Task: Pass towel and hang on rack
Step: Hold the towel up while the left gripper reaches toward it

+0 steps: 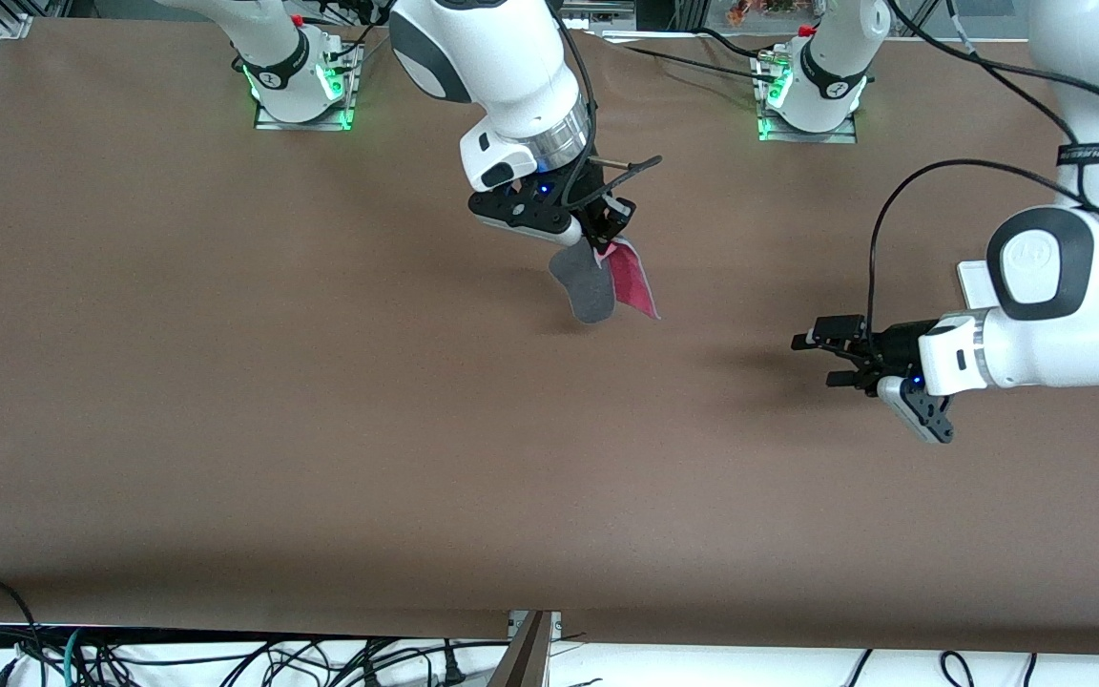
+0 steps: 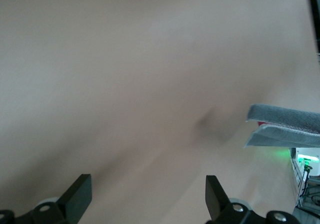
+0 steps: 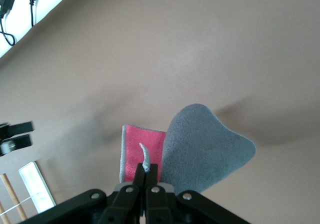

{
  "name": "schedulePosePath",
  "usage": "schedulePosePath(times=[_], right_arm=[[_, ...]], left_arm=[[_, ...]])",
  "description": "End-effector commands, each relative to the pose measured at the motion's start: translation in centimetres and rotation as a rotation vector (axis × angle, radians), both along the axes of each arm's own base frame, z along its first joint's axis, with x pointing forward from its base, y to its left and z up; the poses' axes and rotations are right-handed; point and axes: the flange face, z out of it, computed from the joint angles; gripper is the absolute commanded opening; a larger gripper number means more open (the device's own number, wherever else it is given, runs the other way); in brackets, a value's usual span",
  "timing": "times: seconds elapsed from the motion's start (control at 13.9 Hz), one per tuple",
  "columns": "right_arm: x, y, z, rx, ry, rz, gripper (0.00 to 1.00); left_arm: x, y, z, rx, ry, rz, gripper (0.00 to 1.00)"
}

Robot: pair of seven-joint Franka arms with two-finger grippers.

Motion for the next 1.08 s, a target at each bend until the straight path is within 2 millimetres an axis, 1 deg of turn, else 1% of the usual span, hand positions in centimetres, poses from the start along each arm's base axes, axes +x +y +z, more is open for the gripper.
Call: schedulePosePath(times=[0.0, 0.07, 0.14, 0.29, 0.43, 0.72, 0.79, 1.01], right_arm=[[0.0, 0.6, 0.7, 0.023, -0.023, -0.018, 0.0], [0.0, 0.7, 0.6, 0.022, -0.022, -0.017, 0.0], [0.1, 0.7, 0.2, 0.018, -0.019, -0.016, 0.0], [0.2, 0.8, 0.0, 0.026, -0.025, -0.016, 0.0], [-0.3, 1.4, 0.1, 0.032, -0.03, -0.006, 0.0], [-0.4, 1.6, -0.3, 0.027, -0.026, -0.003, 0.0], [-0.4, 1.6, -0.4, 0.025, -0.026, -0.002, 0.0], [-0.1, 1.7, -0.9, 0.024, -0.034, -0.001, 0.0]], left_arm=[[0.8, -2.1, -1.0, -0.097, -0.157, -0.1, 1.0], [1.0, -2.6, -2.3, -0.109, -0.211, -0.15, 1.0], [1.1, -3.7, -3.5, -0.132, -0.269, -0.209, 1.0], [1.1, -5.6, -5.0, -0.202, -0.37, -0.295, 1.0], [1.3, -6.5, -5.6, -0.218, -0.462, -0.36, 1.0], [0.9, -8.7, -4.5, -0.243, -0.568, -0.473, 1.0], [0.7, -9.7, -4.1, -0.248, -0.586, -0.506, 1.0], [-0.9, -10.6, -3.1, -0.26, -0.623, -0.586, 1.0]])
